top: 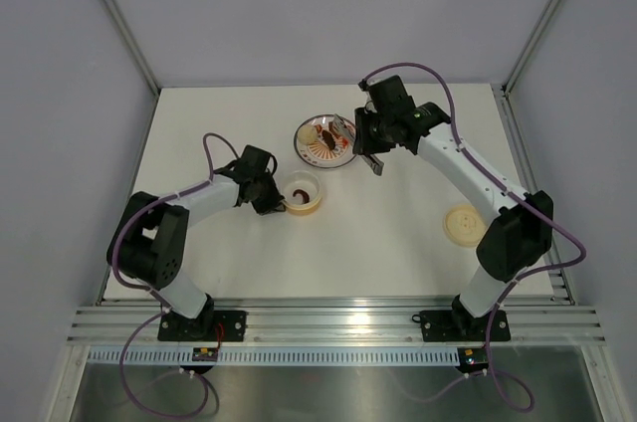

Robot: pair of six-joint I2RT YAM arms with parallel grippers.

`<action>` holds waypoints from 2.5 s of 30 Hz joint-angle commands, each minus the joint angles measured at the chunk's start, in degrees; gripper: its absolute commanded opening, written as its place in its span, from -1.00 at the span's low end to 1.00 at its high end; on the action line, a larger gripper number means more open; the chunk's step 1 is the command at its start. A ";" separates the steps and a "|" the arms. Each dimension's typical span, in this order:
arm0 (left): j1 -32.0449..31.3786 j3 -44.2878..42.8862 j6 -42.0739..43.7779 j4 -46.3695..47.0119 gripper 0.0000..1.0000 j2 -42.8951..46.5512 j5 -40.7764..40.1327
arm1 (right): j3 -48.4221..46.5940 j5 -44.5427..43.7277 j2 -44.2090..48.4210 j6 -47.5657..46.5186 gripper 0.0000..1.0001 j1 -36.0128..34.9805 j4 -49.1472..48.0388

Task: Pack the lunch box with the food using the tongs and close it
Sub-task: Move the packing box to the center of the board, then place the fake food in the packing box.

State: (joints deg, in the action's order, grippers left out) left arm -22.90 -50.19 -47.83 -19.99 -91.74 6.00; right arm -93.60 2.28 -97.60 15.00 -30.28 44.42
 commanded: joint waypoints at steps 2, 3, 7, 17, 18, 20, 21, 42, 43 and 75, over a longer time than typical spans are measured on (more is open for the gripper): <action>-0.48 -4.03 0.64 2.50 -1.00 -1.77 -0.29 | 0.26 0.97 4.70 0.81 -1.00 -1.79 -1.89; -0.48 -4.73 0.64 2.58 -1.00 -2.03 -0.20 | 0.44 1.05 5.31 0.90 -1.00 -2.67 -1.97; -0.48 -6.49 0.37 2.67 -1.00 -3.87 0.06 | 1.93 -0.26 6.46 1.60 -1.00 -5.31 -1.89; -0.48 -8.69 0.63 0.57 -1.00 -3.10 -1.16 | 8.87 -0.26 10.33 5.65 -1.00 -11.20 -4.78; -0.48 -8.61 0.72 0.04 -1.00 -2.65 -1.51 | 9.22 -0.26 10.33 6.00 -1.00 -11.38 -5.05; -0.48 -8.08 0.72 -0.66 -1.00 -1.17 -2.04 | 10.89 0.26 9.89 6.26 -1.00 -11.73 -5.66; -0.40 -7.90 0.72 -0.84 -1.00 -0.55 -2.31 | 10.90 0.44 9.80 6.35 -1.00 -11.82 -5.84; -0.04 -5.97 1.52 -2.69 -1.00 3.24 -4.33 | 20.30 1.85 15.16 9.96 -1.00 -14.45 -10.15; 0.04 -5.97 1.43 -2.77 -1.00 3.33 -4.33 | 20.30 1.67 15.51 10.04 -1.00 -14.63 -10.06; -0.04 -4.47 1.87 -2.78 -1.00 4.64 -5.21 | 21.97 -0.17 10.59 9.87 -0.10 -15.07 -10.68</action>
State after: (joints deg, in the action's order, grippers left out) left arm -23.14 -54.83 -46.72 -24.34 -89.17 2.09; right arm -70.08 3.75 -86.87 24.95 -44.88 34.26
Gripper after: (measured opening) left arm 0.002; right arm 0.432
